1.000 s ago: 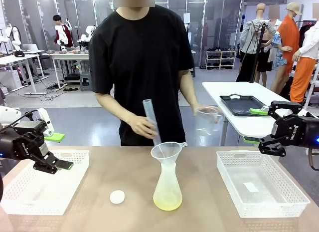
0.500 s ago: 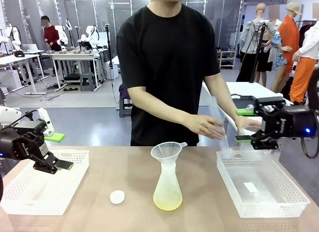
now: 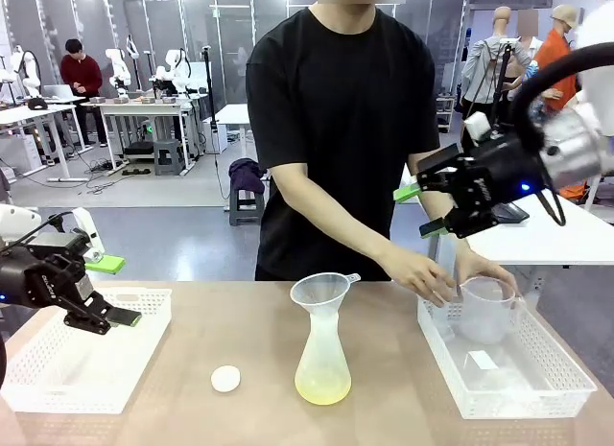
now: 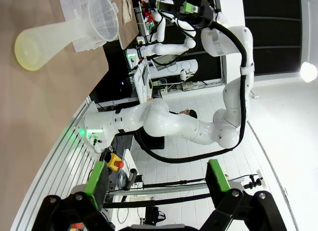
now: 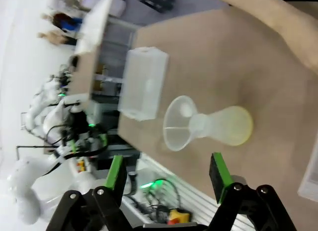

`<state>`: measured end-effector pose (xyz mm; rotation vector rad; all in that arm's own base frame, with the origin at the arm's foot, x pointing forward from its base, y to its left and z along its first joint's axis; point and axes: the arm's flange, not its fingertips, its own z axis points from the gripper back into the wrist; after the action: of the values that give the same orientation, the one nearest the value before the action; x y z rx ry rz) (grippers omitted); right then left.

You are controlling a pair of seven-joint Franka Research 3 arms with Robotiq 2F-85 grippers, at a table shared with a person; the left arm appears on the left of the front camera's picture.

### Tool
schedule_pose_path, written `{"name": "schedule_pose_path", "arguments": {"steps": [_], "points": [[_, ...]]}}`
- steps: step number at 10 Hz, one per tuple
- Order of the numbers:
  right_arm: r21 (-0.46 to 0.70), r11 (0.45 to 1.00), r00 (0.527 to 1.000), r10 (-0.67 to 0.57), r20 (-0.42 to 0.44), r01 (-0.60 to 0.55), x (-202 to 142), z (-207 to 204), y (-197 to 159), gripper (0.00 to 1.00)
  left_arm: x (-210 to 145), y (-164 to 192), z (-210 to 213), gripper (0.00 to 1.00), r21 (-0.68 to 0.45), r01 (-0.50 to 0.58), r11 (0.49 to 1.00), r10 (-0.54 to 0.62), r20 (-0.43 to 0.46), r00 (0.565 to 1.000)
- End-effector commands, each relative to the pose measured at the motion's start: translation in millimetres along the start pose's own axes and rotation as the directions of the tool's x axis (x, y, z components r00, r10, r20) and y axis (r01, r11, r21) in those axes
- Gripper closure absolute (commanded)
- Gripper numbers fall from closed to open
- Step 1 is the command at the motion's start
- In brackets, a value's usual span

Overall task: Prepare the solutions needed for the experiment.
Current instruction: Once the solution is in the Big flask , pick up the Plastic Funnel and place it back into the right Organizing basket.

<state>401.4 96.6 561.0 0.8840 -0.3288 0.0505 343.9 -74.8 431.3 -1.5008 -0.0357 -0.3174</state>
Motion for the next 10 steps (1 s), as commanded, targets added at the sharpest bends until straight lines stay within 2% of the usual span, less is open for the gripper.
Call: {"name": "schedule_pose_path", "arguments": {"steps": [1, 2, 4, 6, 10], "points": [[-0.172, 0.983, 0.996, 0.056, -0.076, -0.068, 15.2, -20.3, 13.5, 0.15, 0.5, -4.0, -0.5, 0.0, -0.002, 0.002, 1.0, -0.002, 0.002, 1.0], [-0.236, 0.961, 0.985, 0.119, -0.124, -0.145, 20.9, -30.0, 21.4, 0.15, 0.5, -4.0, -0.5, 0.0, -0.002, 0.002, 1.0, -0.002, 0.002, 1.0], [-0.277, 0.928, 0.957, 0.189, -0.221, -0.248, 29.0, -45.9, 33.8, 0.15, 0.5, -4.0, -0.5, 0.0, -0.002, 0.002, 1.0, -0.002, 0.002, 1.0], [-0.294, 0.903, 0.932, 0.235, -0.276, -0.315, 33.8, -54.6, 40.7, 0.15, 0.5, -4.0, -0.5, 0.0, -0.002, 0.002, 1.0, -0.002, 0.002, 1.0], [-0.286, 0.906, 0.936, 0.241, -0.256, -0.312, 24.7, -59.1, 33.6, 0.15, 0.5, -4.0, -0.5, 0.0, -0.002, 0.002, 1.0, -0.002, 0.002, 1.0]]}}
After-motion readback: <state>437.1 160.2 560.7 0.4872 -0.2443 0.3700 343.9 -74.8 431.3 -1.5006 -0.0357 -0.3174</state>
